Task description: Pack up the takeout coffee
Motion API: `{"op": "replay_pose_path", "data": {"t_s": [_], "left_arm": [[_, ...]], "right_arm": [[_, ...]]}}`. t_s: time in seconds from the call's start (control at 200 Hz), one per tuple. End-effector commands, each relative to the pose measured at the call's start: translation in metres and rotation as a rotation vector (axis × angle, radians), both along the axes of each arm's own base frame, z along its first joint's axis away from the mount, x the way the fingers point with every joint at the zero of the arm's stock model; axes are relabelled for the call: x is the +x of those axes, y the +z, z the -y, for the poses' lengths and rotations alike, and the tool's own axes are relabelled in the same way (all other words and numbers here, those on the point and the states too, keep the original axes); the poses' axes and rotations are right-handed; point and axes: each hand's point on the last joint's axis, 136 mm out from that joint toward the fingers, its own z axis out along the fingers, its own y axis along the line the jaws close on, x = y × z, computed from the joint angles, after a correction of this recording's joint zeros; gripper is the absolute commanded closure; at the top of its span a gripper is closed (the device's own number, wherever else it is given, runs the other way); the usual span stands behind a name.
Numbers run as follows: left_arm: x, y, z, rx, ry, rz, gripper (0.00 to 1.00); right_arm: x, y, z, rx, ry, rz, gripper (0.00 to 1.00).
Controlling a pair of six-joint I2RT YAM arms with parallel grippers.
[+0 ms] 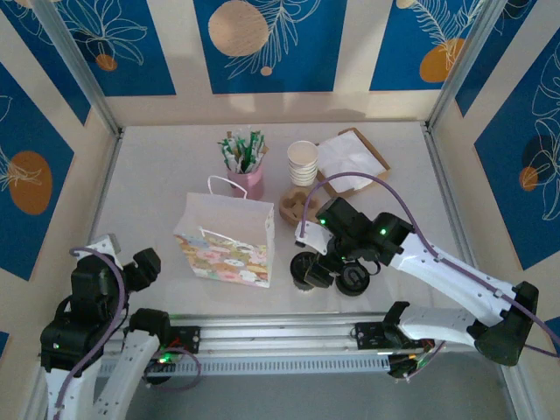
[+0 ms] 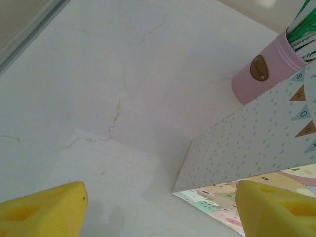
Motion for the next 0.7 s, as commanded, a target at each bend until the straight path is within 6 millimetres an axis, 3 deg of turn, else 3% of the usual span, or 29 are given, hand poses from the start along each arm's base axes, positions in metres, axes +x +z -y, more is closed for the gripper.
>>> {"op": "replay_pose_path", "data": {"t_s": [0.0,0.055,0.205,0.695], "left_arm": [[0.003,0.003,0.002,0.005,-0.017,0.011,0.21],[0.003,0.002,0.002,0.007,-0.015,0.009,0.21],[0.003,0.001,0.002,0.009,-0.015,0.007,0.21],[-0.001,0.002,0.003,-0.017,-0.009,0.006,0.21]], "right_arm": [[-0.013,-0.006,-0.009,0.007,0.094,-0.074,0.02],[-0.006,-0.011,-0.009,-0.02,0.056,-0.076,0.02],[0.0,-0.028,-0.006,-0.101,0.003,-0.104,0.19],[-0.005,-0.031,-0.024,-0.088,-0.067,-0.145,0.17]]}}
